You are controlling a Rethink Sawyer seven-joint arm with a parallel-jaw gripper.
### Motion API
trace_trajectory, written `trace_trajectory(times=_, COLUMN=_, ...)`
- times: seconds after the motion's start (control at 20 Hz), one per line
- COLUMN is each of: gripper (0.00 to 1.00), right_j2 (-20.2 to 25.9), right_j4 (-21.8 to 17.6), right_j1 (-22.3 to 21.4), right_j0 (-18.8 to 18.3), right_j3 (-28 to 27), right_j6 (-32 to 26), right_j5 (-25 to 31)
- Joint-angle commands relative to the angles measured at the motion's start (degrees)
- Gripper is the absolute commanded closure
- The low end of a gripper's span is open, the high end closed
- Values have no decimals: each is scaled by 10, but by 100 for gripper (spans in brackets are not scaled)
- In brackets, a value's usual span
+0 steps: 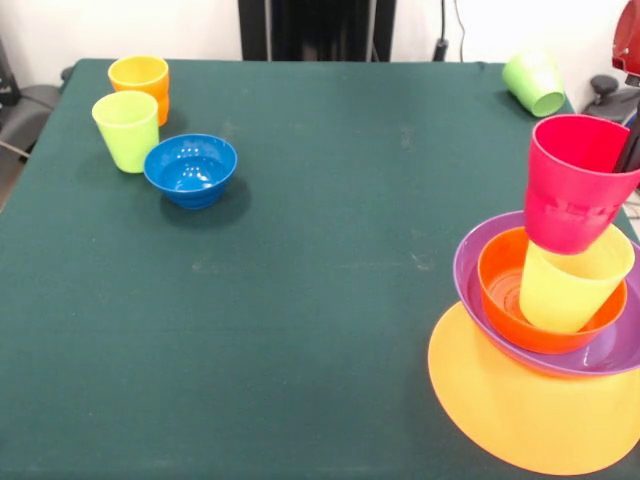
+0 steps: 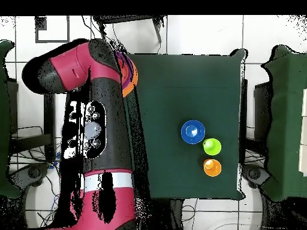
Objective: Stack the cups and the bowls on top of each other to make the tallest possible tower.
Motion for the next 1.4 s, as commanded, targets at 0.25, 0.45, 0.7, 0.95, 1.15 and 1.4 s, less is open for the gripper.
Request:
trace_trajectory(times=0.25, gripper=100, right_j2=38, right_j4=44, right_j1=-2, right_j0=0, right_j3=58, right_j6=15, right_j5=6)
trace_trajectory(times=0.45, gripper=100, right_j2=50, right_j4=47, right_j1=-2, right_j0=-7, right_j3=76, right_j6=-14, right_j5=-42)
trace_trajectory(times=0.7, gripper=100, right_j2=53, right_j4=35, right_j1=4, right_j0=-7, right_j3=82, right_j6=-44, right_j5=-73)
trace_trajectory(times=0.95, gripper=100, right_j2=29, right_j4=8, right_j1=8, right_j0=6, right_j3=79, right_j6=-53, right_j5=-81)
trace_trajectory(times=1.15, gripper=100, right_j2=19, right_j4=2, right_j1=7, right_j0=13, right_j3=82, right_j6=-61, right_j5=-68)
trace_trajectory(times=1.4, gripper=100, right_j2=4, right_j4=-1, right_j1=5, right_j0=29, right_j3=85, right_j6=-48, right_j5=-50)
